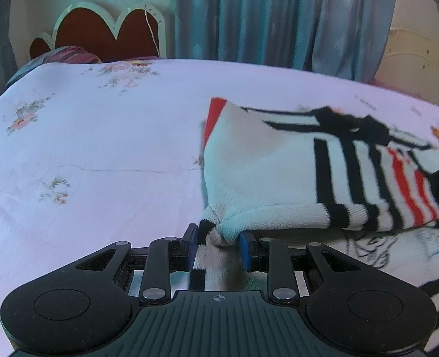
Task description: Fold small clothes
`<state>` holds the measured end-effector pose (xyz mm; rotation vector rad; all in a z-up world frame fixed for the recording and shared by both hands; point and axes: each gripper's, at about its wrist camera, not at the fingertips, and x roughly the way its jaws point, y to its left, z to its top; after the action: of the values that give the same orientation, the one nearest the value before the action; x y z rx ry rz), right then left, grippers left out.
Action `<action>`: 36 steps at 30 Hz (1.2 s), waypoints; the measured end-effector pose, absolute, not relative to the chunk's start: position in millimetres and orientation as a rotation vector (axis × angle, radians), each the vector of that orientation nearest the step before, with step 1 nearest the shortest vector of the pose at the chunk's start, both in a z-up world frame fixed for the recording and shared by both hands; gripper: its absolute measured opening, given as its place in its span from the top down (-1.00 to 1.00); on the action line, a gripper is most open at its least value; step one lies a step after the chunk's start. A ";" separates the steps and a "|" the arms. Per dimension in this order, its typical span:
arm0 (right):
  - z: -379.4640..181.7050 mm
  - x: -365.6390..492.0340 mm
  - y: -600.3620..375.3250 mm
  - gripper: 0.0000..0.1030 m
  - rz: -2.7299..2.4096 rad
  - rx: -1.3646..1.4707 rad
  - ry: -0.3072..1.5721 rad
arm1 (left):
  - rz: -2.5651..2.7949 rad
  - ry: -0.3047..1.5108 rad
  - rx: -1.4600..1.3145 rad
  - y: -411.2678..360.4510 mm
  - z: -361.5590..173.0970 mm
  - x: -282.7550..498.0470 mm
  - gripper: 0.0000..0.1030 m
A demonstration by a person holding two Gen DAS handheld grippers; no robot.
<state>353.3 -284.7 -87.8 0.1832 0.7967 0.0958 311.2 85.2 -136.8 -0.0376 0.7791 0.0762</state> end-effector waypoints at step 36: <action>-94.6 366.8 -274.4 0.09 0.106 0.149 0.796 | 0.115 0.792 -0.154 102.6 -137.2 451.9 0.45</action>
<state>366.8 -274.4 -94.6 0.1494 0.7963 0.1063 451.9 102.6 -137.2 -0.1540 0.7920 0.1146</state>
